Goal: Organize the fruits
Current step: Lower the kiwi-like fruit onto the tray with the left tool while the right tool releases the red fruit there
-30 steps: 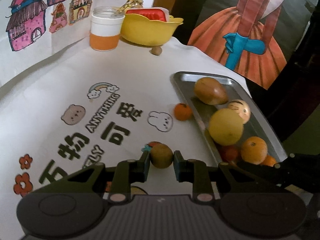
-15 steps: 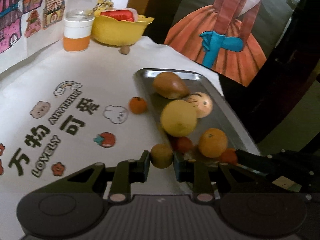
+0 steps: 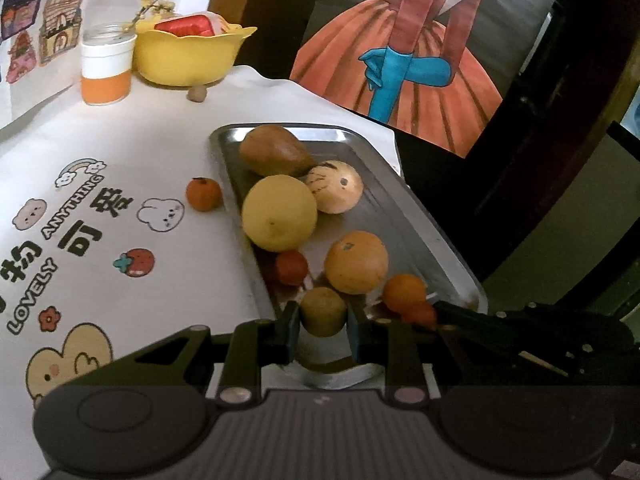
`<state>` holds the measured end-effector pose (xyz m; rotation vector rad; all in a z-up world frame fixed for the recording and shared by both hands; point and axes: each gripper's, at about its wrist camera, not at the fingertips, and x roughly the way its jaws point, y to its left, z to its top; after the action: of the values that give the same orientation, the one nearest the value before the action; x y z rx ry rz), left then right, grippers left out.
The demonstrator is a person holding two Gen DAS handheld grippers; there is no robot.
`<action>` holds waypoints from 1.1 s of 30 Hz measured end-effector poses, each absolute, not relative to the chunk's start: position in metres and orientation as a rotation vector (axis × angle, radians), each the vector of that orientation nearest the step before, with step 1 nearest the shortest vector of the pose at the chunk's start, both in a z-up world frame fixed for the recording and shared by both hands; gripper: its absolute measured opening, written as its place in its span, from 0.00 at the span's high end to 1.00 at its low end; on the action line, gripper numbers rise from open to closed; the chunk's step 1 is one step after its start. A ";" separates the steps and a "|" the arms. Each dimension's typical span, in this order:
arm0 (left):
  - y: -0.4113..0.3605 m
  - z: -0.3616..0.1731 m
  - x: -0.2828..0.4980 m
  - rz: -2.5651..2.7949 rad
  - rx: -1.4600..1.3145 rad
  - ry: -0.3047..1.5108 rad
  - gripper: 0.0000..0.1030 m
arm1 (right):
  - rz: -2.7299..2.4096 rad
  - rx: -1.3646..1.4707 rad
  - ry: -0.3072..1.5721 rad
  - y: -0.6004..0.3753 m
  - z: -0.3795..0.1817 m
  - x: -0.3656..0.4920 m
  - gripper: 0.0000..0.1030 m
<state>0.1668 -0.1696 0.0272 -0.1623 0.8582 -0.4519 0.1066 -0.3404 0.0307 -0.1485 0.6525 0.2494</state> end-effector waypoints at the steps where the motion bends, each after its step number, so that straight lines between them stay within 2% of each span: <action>1: -0.172 0.027 0.167 -0.454 -0.160 0.862 0.74 | 0.249 -0.148 0.655 -0.341 0.030 0.107 0.76; 33: -0.179 0.018 0.168 -0.429 -0.142 0.909 0.73 | 0.251 -0.125 0.662 -0.344 0.025 0.107 0.73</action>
<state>0.1681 -0.1787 0.0177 -0.1417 0.9095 -0.4290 0.1071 -0.3441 0.0246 -0.1247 0.6621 0.2508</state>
